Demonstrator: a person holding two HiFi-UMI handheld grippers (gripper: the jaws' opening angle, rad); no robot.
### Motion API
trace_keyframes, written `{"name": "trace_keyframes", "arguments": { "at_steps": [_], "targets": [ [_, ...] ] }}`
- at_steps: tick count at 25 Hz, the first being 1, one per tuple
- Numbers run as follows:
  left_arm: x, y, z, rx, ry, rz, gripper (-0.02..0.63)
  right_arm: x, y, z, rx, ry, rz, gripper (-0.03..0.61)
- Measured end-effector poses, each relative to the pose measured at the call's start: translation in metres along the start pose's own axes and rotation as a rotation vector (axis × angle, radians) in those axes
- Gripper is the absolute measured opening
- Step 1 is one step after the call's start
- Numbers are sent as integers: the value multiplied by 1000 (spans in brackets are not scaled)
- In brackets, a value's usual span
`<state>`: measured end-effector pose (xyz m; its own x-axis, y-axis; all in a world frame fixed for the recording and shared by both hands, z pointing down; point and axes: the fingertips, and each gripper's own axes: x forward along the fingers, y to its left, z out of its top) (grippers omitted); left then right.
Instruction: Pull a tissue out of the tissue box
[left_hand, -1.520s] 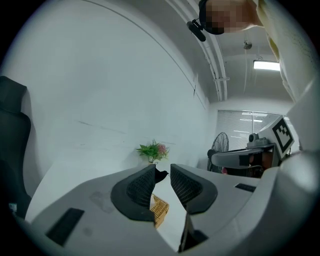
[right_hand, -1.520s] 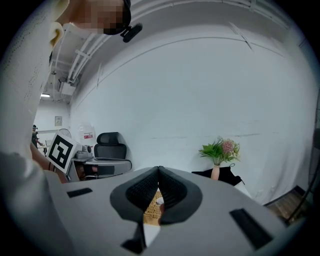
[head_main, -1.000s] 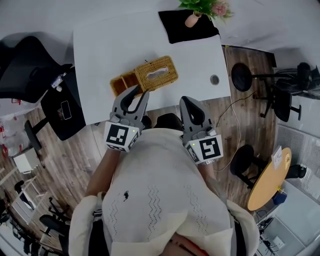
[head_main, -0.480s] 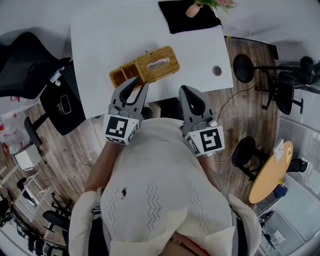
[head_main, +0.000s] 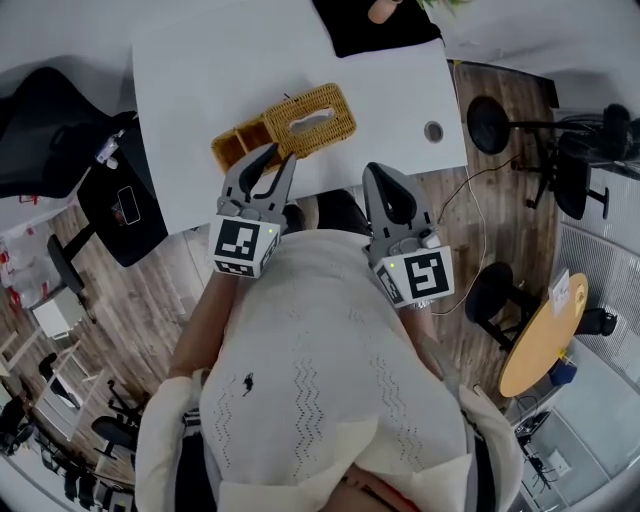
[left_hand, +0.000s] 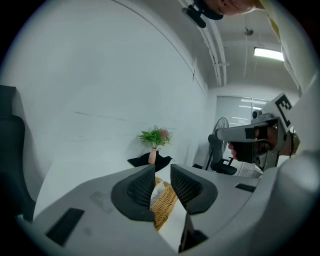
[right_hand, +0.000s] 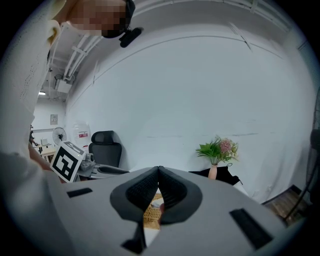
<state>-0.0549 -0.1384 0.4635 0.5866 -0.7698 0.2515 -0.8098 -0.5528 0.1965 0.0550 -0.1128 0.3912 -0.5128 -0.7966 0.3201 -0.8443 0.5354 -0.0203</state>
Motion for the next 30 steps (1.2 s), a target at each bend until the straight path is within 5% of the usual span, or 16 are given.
{"name": "trace_keyframes", "arguments": {
  "at_steps": [30],
  "targets": [
    [77,18,-69,133,306,-47,95,3,-42,-13,37,74,-82,0]
  ]
}}
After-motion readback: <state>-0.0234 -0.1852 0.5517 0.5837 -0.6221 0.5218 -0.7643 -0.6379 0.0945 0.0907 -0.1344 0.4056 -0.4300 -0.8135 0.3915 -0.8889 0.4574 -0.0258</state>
